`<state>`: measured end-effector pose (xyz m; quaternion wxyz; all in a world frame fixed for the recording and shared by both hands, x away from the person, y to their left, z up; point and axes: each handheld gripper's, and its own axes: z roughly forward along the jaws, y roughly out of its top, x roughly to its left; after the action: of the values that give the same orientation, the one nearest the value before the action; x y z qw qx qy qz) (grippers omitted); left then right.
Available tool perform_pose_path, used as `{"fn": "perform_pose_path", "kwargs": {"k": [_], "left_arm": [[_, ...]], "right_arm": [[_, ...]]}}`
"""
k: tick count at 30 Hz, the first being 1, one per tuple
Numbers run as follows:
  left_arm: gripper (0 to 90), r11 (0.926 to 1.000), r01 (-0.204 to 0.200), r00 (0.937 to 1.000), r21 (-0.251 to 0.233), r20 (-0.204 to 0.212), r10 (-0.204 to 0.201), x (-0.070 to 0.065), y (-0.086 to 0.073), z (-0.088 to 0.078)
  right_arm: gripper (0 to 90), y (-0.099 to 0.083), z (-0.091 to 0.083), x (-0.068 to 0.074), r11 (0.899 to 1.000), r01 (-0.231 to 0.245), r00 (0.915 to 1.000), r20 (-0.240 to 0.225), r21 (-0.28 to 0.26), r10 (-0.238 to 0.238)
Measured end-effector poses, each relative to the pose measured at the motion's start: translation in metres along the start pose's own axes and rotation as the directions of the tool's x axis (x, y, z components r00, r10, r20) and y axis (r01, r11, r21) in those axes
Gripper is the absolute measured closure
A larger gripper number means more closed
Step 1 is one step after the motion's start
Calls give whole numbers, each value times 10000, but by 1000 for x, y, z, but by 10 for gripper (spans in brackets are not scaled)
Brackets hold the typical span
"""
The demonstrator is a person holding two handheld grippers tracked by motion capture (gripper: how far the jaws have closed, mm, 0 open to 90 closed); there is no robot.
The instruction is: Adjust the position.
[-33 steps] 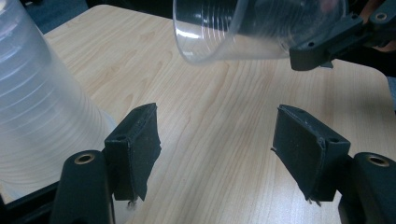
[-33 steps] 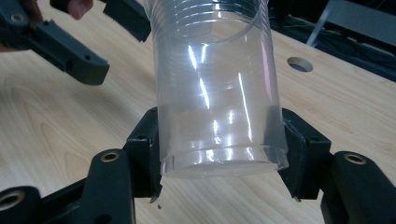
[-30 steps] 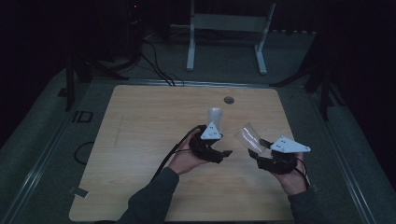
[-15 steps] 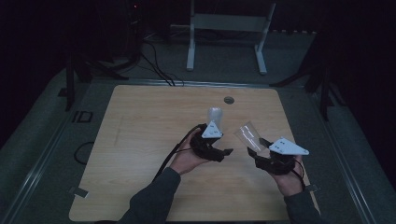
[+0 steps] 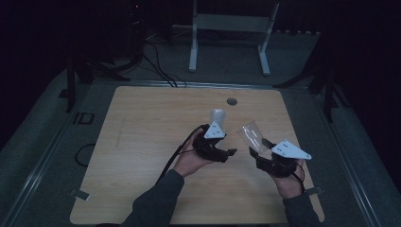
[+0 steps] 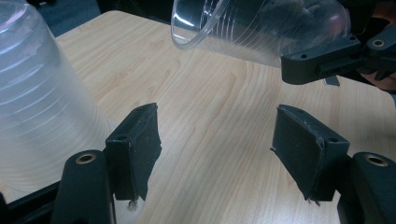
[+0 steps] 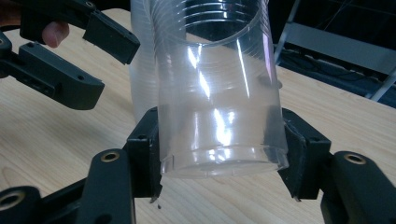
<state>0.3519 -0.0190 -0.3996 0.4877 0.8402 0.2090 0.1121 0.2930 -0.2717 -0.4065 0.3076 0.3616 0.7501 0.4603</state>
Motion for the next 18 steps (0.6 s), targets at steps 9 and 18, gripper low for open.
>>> {"fn": "perform_pose_path", "kwargs": {"k": [9,18], "left_arm": [[311,9993,312,9994,-222,135,-310,0,3,2],[304,9946,846,9961,-596,315,-828,1,7,1]], "right_arm": [[412,0,-2,-3,9990,-130,9996,261,-432,141],[412,-1,0,-2,9975,-270,9991,314,-650,291]]}}
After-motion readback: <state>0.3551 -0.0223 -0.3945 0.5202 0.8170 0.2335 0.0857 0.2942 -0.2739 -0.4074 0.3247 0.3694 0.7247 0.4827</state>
